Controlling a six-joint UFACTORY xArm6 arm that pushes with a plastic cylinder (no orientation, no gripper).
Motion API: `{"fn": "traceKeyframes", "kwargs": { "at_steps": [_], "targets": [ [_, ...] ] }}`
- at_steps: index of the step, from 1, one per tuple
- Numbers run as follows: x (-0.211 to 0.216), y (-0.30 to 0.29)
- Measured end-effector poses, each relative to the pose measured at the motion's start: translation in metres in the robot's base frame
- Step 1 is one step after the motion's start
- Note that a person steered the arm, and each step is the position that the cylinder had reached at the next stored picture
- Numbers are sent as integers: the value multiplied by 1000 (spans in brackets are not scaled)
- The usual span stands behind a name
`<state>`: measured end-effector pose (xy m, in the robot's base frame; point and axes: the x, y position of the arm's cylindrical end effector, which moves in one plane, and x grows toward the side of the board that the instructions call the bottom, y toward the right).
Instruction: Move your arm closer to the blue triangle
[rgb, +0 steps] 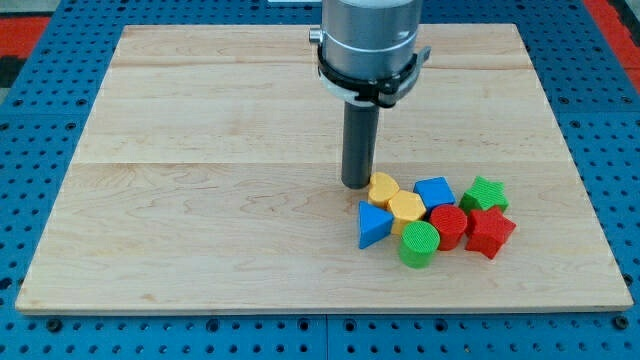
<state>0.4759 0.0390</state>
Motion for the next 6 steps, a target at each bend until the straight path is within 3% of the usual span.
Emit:
{"fn": "traceKeyframes", "kwargs": {
  "at_steps": [1,3,4,5,6],
  "targets": [
    [4,8],
    [5,-54],
    [33,-71],
    [62,-61],
    [62,-24]
  ]
}}
